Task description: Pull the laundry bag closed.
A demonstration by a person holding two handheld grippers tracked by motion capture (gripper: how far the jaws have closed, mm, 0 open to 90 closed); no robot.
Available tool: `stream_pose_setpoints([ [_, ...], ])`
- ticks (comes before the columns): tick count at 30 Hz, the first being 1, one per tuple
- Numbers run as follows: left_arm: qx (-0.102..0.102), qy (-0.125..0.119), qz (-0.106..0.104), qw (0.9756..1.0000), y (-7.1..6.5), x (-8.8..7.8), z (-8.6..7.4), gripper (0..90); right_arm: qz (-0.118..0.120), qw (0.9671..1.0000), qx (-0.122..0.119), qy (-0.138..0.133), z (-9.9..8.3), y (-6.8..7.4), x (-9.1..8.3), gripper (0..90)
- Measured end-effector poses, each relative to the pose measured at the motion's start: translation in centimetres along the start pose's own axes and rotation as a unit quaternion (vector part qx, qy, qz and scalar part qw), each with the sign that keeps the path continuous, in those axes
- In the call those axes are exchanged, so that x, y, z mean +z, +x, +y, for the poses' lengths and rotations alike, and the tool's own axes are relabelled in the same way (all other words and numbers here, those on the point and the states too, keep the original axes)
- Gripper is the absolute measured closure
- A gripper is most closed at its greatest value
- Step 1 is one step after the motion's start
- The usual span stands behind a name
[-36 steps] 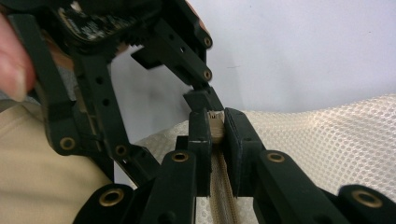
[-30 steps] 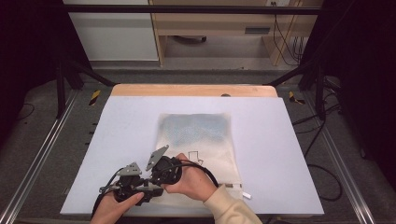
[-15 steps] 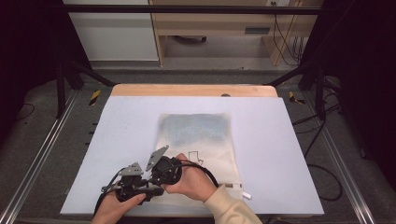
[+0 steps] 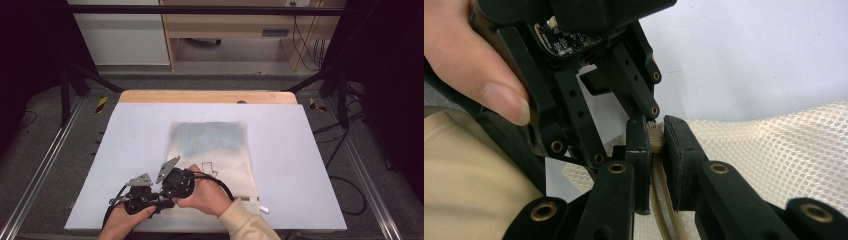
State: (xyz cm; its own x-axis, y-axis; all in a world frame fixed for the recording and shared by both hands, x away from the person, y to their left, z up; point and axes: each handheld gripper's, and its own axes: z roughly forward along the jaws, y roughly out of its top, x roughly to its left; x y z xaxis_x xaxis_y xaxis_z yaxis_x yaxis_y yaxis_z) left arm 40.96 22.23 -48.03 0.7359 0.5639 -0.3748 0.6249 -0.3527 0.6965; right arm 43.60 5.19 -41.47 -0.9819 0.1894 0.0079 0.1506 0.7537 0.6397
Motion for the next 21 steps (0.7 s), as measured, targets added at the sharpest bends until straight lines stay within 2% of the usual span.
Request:
stream_pose_setpoints([
  [11, 0.009, -0.001, 0.01, 0.9999, 0.12, -0.12, 0.01, 79.2, 0.0, 1.0, 0.003, 0.001, -0.17, -0.1, -0.26, 81.9],
  [21, 0.008, -0.001, 0.012, 0.9999, 0.07, -0.19, 0.01, 82.1, 0.001, 1.0, -0.003, 0.004, -0.37, -0.09, -0.11, 81.8],
])
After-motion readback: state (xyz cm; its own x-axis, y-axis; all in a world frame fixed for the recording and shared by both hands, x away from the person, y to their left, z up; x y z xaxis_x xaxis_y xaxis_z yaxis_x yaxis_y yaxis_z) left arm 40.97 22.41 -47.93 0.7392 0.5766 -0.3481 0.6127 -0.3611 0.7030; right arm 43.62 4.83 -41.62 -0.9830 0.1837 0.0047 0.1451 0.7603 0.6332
